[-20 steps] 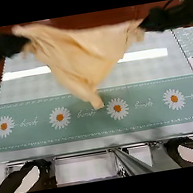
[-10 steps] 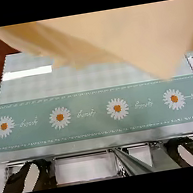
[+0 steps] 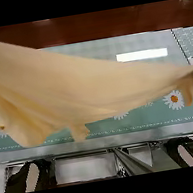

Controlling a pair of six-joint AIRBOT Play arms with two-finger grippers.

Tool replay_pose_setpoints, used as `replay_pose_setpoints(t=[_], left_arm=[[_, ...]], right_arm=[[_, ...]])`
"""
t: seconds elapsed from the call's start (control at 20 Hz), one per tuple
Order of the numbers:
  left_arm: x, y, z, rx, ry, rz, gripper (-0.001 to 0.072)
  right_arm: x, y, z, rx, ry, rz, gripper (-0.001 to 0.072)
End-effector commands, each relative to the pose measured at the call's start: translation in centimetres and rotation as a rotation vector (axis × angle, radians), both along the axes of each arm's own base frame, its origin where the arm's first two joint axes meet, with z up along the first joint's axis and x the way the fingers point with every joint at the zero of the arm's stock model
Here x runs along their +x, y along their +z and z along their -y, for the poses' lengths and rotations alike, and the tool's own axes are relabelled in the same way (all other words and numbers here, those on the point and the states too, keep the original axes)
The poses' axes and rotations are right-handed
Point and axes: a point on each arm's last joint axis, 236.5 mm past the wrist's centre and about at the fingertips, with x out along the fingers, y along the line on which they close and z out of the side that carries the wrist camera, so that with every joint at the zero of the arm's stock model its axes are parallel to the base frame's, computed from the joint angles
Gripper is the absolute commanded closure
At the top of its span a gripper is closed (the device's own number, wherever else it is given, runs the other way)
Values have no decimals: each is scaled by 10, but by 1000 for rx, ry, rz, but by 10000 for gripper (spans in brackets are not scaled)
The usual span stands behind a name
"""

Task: Fold the shirts.

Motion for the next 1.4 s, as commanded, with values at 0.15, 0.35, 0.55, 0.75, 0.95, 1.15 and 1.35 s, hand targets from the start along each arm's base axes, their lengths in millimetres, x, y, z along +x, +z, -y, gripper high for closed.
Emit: replay_pose_setpoints(t=[0.15,0.35,0.55,0.75,0.95,1.15,1.35], left_arm=[[91,-146,-3,-165,-54,-298,685],[172,-226,16,-140,-39,-393,685],[226,-288,34,-209,22,-475,685],[225,-323,70,-294,-42,-600,495],[188,-334,52,-240,-128,-768,4],[111,-361,-29,-198,-67,-1081,5],[45,-408,-56,-280,105,-1172,5]], right_arm=[[61,-168,7,80,-140,-282,688],[141,-229,19,104,-247,-320,688],[222,-267,15,190,-316,-376,688],[273,-287,-8,314,-300,-501,598],[283,-255,9,388,-228,-576,98],[244,-222,124,289,-320,-579,98],[172,-260,181,265,-571,-597,98]])
